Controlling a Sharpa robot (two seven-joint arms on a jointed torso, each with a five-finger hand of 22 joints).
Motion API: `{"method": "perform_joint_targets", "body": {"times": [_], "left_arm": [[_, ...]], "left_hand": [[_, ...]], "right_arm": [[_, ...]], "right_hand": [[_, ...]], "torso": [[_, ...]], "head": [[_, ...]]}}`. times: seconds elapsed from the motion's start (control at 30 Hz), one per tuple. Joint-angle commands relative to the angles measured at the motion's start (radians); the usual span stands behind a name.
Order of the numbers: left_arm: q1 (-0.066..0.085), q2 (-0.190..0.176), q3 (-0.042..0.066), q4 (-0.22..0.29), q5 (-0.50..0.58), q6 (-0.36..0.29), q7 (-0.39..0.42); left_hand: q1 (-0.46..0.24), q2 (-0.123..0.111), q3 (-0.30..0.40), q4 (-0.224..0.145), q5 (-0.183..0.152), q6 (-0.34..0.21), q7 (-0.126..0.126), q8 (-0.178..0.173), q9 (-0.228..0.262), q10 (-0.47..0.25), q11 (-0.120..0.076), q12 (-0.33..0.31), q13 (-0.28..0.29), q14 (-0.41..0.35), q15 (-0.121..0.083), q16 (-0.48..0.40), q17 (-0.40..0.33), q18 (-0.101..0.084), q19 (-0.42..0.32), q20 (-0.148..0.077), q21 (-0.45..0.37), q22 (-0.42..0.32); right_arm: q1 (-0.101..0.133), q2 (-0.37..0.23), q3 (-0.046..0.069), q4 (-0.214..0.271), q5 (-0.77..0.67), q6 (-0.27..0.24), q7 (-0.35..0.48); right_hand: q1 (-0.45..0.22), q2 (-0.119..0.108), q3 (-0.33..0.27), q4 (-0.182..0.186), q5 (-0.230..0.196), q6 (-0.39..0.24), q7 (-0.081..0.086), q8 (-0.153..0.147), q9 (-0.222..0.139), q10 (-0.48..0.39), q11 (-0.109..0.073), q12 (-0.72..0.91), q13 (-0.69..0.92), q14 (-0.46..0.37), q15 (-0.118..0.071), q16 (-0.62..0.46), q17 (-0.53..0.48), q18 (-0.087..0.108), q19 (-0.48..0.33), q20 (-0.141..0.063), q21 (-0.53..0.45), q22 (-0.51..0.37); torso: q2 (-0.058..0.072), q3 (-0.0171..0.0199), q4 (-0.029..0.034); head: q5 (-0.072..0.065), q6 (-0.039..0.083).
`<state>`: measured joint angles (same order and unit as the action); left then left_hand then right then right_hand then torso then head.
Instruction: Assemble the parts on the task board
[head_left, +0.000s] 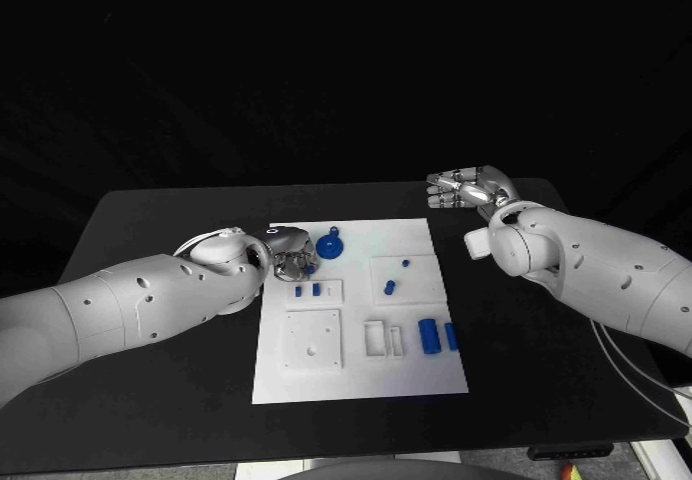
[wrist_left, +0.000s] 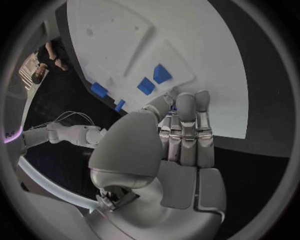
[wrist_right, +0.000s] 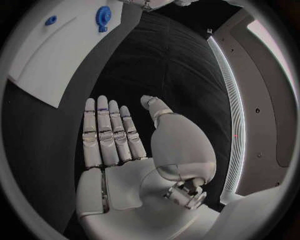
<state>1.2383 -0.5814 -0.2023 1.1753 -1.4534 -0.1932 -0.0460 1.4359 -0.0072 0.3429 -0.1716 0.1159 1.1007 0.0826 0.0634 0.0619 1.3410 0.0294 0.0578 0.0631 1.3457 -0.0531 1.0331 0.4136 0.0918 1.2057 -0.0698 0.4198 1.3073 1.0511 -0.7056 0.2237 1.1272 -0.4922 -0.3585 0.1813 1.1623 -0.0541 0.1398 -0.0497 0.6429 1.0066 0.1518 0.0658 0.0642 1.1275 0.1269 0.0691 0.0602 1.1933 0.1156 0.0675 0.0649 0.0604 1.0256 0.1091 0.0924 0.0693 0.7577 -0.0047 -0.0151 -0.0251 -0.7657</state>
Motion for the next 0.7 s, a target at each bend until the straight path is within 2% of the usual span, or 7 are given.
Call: {"method": "perform_joint_targets", "body": {"times": [0.03, 0.17, 0.7], "left_arm": [[0.0, 0.002, 0.0, 0.009, -0.01, 0.005, 0.001], [0.0, 0.0, 0.0, 0.01, -0.01, -0.009, -0.006], [0.0, -0.005, 0.0, 0.004, -0.01, -0.022, -0.025]], "left_hand": [[-0.008, -0.022, -0.012, -0.002, -0.005, -0.034, -0.005, -0.002, 0.0, -0.012, 0.001, 0.001, -0.003, -0.01, 0.003, -0.002, 0.002, -0.001, -0.008, 0.001, 0.004, 0.022], [-0.011, -0.029, -0.025, -0.003, -0.007, -0.065, -0.015, -0.001, 0.0, -0.013, -0.001, 0.002, -0.003, -0.012, 0.003, 0.002, 0.002, -0.004, -0.009, 0.002, 0.003, 0.021], [-0.009, -0.029, -0.035, -0.004, -0.007, -0.075, -0.016, -0.002, 0.0, -0.021, 0.002, 0.001, -0.003, -0.016, 0.004, 0.004, -0.003, -0.005, -0.008, 0.003, -0.004, 0.021]], "right_arm": [[0.0, 0.0, 0.0, 0.001, 0.0, 0.016, 0.011], [0.0, -0.001, 0.0, 0.001, 0.0, 0.015, 0.011], [0.0, 0.0, 0.0, -0.001, 0.0, 0.016, 0.011]], "right_hand": [[-0.01, 0.002, 0.005, 0.001, 0.005, -0.004, 0.003, -0.003, 0.0, -0.006, 0.002, -0.003, -0.001, -0.007, -0.002, -0.005, -0.001, 0.012, -0.006, 0.003, -0.003, -0.002], [-0.01, 0.002, 0.005, 0.001, 0.005, -0.004, 0.003, -0.003, 0.0, -0.006, 0.002, -0.003, -0.001, -0.007, -0.002, -0.005, -0.001, 0.012, -0.006, 0.003, -0.003, -0.002], [-0.01, 0.002, 0.005, 0.001, 0.005, -0.004, 0.003, -0.003, 0.0, -0.006, 0.002, -0.003, -0.001, -0.007, -0.002, -0.005, -0.001, 0.012, -0.006, 0.003, -0.003, -0.002]], "torso": [[0.0, -0.0001, 0.0006], [0.0, -0.0003, 0.0006], [0.0, -0.0009, 0.0005]], "head": [[0.001, 0.001], [0.001, 0.001], [0.004, 0.002]]}}
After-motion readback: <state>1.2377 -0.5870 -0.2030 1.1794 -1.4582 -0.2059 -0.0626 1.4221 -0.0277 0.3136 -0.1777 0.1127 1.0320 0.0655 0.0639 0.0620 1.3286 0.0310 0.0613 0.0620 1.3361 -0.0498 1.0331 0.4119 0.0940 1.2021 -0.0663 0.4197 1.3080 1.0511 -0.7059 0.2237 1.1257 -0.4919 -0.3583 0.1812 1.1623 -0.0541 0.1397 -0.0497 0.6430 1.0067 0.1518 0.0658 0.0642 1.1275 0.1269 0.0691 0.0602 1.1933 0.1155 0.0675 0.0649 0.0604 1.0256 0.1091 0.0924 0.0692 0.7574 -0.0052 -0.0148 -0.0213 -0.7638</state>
